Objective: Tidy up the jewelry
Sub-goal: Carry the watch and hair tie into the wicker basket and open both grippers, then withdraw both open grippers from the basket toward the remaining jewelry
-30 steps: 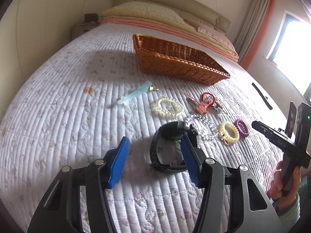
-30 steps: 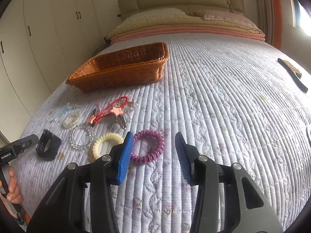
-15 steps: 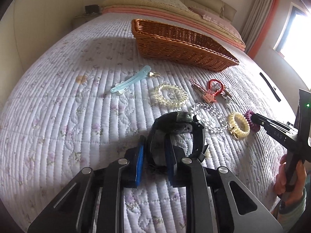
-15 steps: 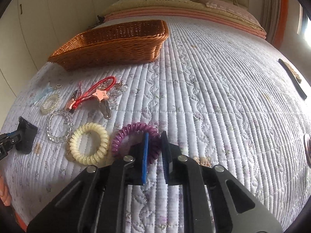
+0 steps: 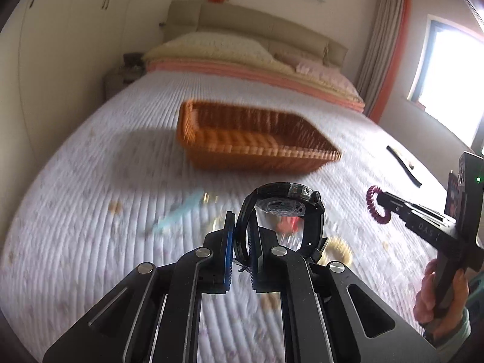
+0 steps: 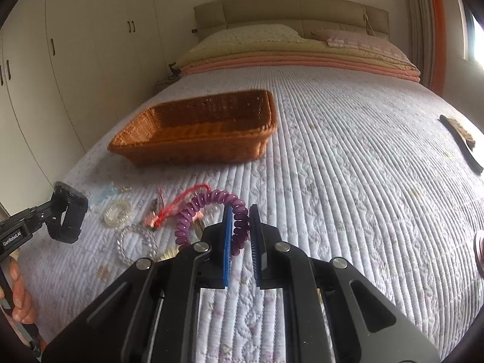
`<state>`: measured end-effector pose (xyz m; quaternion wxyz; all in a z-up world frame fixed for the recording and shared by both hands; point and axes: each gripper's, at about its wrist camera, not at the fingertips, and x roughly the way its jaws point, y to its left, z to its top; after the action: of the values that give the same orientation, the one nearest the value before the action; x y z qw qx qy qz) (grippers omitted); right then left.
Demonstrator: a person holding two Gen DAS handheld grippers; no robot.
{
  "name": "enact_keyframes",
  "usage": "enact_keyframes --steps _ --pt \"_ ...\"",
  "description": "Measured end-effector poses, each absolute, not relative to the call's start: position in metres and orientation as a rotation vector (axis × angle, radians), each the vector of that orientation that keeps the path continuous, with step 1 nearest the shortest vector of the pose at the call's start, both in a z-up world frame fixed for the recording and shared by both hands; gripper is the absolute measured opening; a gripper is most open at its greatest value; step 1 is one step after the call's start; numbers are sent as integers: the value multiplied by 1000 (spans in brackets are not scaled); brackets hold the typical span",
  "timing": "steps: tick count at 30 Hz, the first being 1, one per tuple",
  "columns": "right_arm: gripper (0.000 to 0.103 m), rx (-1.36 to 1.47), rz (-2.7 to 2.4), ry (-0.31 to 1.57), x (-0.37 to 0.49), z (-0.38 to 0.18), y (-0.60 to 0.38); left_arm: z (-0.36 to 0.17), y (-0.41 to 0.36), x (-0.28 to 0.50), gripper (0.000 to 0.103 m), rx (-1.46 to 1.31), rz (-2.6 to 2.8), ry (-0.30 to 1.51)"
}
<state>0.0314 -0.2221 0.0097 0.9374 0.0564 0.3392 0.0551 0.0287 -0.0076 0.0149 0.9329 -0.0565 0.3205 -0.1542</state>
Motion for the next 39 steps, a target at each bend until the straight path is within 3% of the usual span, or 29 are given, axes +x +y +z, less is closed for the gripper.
enact_keyframes --steps 5,9,15,24,29,31,33,36,39 --pt "9 84 129 625 84 49 -207 59 -26 89 7 -114 -315 594" --pt "9 101 141 674 148 55 -197 66 -45 140 7 -81 -298 598" --pt "9 120 139 866 231 23 -186 27 -59 216 7 -75 -255 750" --pt "9 92 95 1016 254 -23 -184 -19 -68 248 8 -24 -208 853" --pt "11 110 106 1044 255 -28 -186 -19 -67 247 15 -37 -219 856" --pt "13 138 122 1033 252 -25 -189 -13 -66 241 34 -32 -239 844" --pt "20 152 123 1006 245 -17 -192 -6 -62 232 41 -30 -258 828" --pt "30 160 144 953 225 1 -196 7 -51 214 43 -64 -316 806" --pt "30 161 180 895 196 27 -197 32 -36 180 43 -100 -372 718"
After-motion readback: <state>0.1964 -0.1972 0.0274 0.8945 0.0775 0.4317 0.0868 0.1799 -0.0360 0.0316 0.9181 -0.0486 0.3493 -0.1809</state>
